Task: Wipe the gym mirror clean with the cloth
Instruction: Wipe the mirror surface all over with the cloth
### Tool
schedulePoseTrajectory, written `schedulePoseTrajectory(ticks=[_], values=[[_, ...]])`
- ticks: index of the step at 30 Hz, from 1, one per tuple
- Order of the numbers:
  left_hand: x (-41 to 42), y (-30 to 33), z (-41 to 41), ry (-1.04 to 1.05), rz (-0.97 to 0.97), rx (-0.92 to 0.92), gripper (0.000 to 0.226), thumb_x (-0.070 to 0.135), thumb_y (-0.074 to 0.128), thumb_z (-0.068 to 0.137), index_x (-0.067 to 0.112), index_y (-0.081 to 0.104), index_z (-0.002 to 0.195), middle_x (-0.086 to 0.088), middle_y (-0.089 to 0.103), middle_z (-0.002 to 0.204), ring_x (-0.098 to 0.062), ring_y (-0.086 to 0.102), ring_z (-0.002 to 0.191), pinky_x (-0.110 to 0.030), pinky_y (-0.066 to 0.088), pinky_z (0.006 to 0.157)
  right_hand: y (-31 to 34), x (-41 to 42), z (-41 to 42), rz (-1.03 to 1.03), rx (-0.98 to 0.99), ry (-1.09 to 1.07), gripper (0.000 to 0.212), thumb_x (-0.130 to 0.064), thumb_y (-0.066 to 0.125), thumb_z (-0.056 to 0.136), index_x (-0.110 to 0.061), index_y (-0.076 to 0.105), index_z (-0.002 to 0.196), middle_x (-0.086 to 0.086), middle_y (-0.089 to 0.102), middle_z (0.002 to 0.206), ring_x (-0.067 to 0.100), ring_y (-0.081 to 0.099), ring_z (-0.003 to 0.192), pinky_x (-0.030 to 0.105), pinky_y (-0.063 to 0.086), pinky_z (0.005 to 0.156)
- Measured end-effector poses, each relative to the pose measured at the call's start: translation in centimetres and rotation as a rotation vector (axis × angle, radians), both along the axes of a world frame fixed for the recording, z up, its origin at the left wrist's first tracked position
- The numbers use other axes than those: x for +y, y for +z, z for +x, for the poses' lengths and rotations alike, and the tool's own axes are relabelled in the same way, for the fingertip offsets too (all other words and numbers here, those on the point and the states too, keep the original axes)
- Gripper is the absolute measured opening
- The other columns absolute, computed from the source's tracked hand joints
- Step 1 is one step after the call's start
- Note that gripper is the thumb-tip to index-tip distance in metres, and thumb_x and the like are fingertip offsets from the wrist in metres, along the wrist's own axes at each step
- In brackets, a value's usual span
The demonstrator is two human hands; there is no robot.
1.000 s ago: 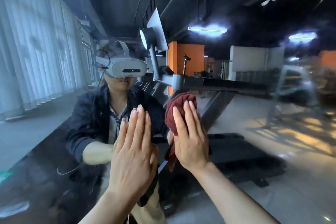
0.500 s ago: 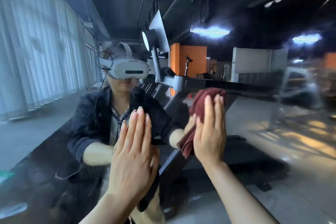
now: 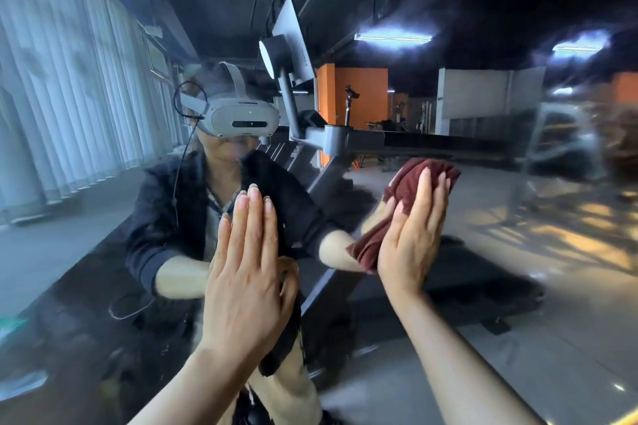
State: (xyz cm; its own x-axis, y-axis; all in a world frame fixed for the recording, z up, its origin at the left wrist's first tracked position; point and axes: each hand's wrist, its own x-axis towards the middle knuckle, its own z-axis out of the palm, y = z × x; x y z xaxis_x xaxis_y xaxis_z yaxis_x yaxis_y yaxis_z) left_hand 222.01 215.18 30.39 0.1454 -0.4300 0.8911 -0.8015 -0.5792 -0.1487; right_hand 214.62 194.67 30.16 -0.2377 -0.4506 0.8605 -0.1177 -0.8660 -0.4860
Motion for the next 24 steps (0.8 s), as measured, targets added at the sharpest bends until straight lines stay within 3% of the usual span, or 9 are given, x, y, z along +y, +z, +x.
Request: schedulePoseTrajectory(ticks=[4,6,12,15,19,21,24], values=[[-0.1,-0.1,0.0,0.006,0.005,0.004,0.079,0.026,0.052,0.092,-0.008,0.016,0.154,-0.025,0.005,0.164,-0.035,0.002,0.154,-0.049,0.007,0.125,-9.4,3.6,0.8,-0.005,0.128,0.015,0.046,-0.025,0.031,0.108,-0.004,0.035,0.149,0.026,0.028,0.158,0.042,0.026,0.148,0.036,0.019,0.124],[-0.1,-0.2,0.2,0.005,0.009,0.008,0.081,0.029,0.052,0.092,-0.007,0.014,0.154,-0.025,0.003,0.164,-0.036,0.001,0.154,-0.049,0.006,0.125,-11.2,4.1,0.4,-0.012,0.198,0.038,0.047,-0.024,0.033,0.106,-0.005,0.032,0.149,0.024,0.024,0.159,0.041,0.025,0.147,0.031,0.015,0.124],[-0.3,-0.3,0.2,0.020,0.020,0.010,0.087,0.040,0.050,0.092,-0.006,0.013,0.155,-0.024,0.002,0.164,-0.036,0.000,0.153,-0.046,0.001,0.125,-2.1,-1.4,-0.9,0.295,-0.136,-0.005,0.056,-0.031,0.030,0.103,-0.007,0.036,0.153,0.024,0.030,0.159,0.039,0.031,0.147,0.046,0.031,0.117],[-0.4,-0.4,0.0,0.031,0.020,0.035,0.085,0.044,0.042,0.094,-0.006,0.010,0.156,-0.024,-0.001,0.165,-0.036,-0.002,0.153,-0.048,0.001,0.125,-6.1,0.5,0.0,0.262,-0.086,-0.003,0.052,-0.029,0.032,0.106,-0.009,0.036,0.153,0.022,0.029,0.160,0.037,0.031,0.147,0.047,0.034,0.115],[-0.4,-0.2,-0.3,0.031,0.029,0.050,0.085,0.041,0.045,0.093,-0.008,0.012,0.155,-0.026,0.001,0.164,-0.037,-0.002,0.153,-0.051,0.003,0.124,-12.8,5.5,0.5,0.255,0.089,0.090,0.053,-0.032,0.031,0.105,-0.021,0.022,0.156,0.017,0.019,0.164,0.033,0.021,0.150,0.032,0.022,0.119],[-0.3,0.0,-0.8,-0.013,0.015,0.061,0.086,0.034,0.051,0.090,-0.007,0.014,0.155,-0.026,0.002,0.164,-0.037,0.000,0.153,-0.053,0.004,0.124,-10.6,3.2,-0.4,0.284,0.039,0.118,0.057,-0.033,0.029,0.104,-0.017,0.025,0.158,0.018,0.018,0.164,0.033,0.021,0.151,0.031,0.020,0.121],[-0.7,-0.7,-2.4,-0.094,0.069,0.001,0.086,0.025,0.057,0.083,-0.006,0.020,0.154,-0.024,0.006,0.164,-0.037,0.003,0.153,-0.057,0.006,0.123,-5.1,-3.3,-2.4,0.480,-0.153,0.045,0.067,-0.044,0.023,0.099,-0.011,0.027,0.157,0.021,0.020,0.163,0.036,0.024,0.150,0.049,0.027,0.120]])
